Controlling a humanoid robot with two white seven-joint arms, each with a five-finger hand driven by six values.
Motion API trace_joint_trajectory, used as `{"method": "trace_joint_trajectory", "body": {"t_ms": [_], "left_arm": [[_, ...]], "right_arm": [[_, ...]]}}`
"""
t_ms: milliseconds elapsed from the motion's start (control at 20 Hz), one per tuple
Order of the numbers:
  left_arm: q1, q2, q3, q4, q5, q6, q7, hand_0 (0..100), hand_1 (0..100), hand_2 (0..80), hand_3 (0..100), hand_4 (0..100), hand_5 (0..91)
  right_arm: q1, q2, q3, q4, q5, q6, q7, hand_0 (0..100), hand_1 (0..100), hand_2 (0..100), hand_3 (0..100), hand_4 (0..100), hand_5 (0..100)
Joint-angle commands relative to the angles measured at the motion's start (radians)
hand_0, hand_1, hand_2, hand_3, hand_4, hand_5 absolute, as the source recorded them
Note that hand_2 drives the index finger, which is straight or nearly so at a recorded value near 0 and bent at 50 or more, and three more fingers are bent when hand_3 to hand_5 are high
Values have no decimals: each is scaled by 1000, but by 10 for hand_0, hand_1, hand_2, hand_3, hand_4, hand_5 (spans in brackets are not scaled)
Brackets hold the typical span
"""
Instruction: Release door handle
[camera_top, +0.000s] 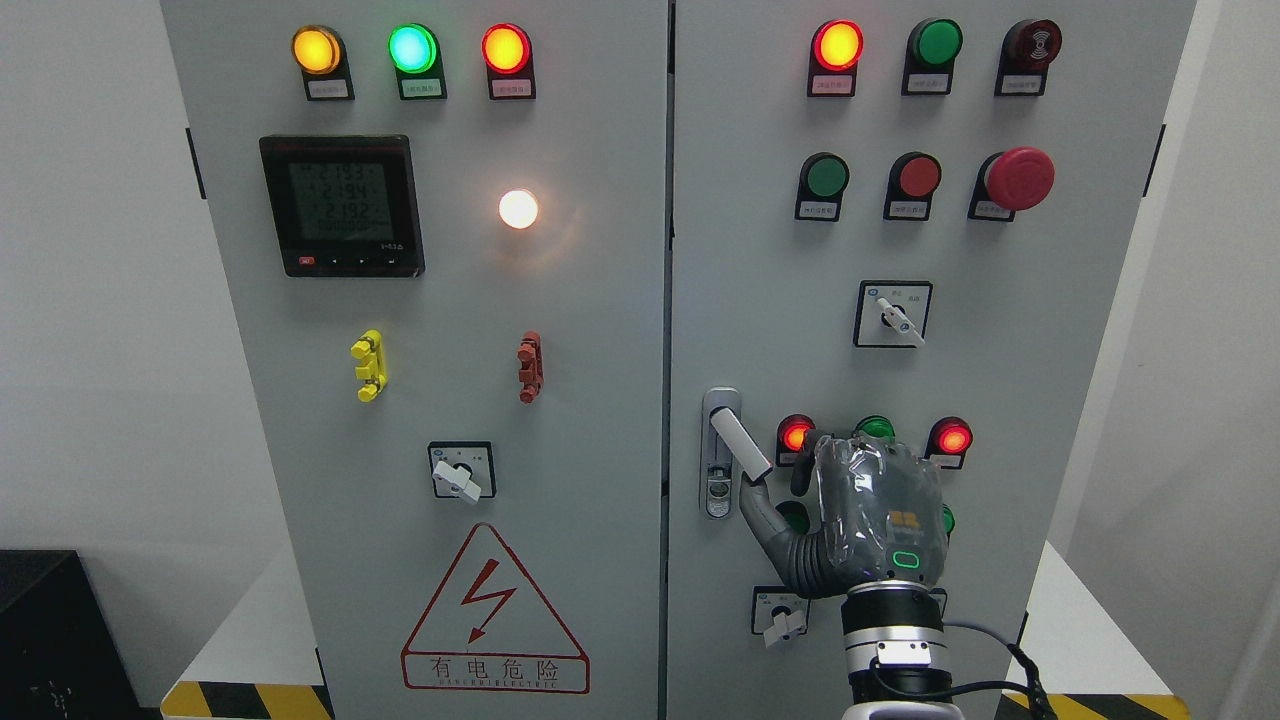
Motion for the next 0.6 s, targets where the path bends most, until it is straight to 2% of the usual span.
{"method": "trace_joint_trajectory", "body": {"t_ms": [0,551], "left_arm": [[0,0,0,0,0,1,-1,0,0,45,106,5,0],[0,0,0,0,0,2,-1,0,0,45,106,5,0]], "right_arm": [[-1,1,-13,0,0,1,1,432,398,735,1000,762,719],[-5,-1,-11,-6,-2,-1,2,449,388,733,1000,762,719]]}}
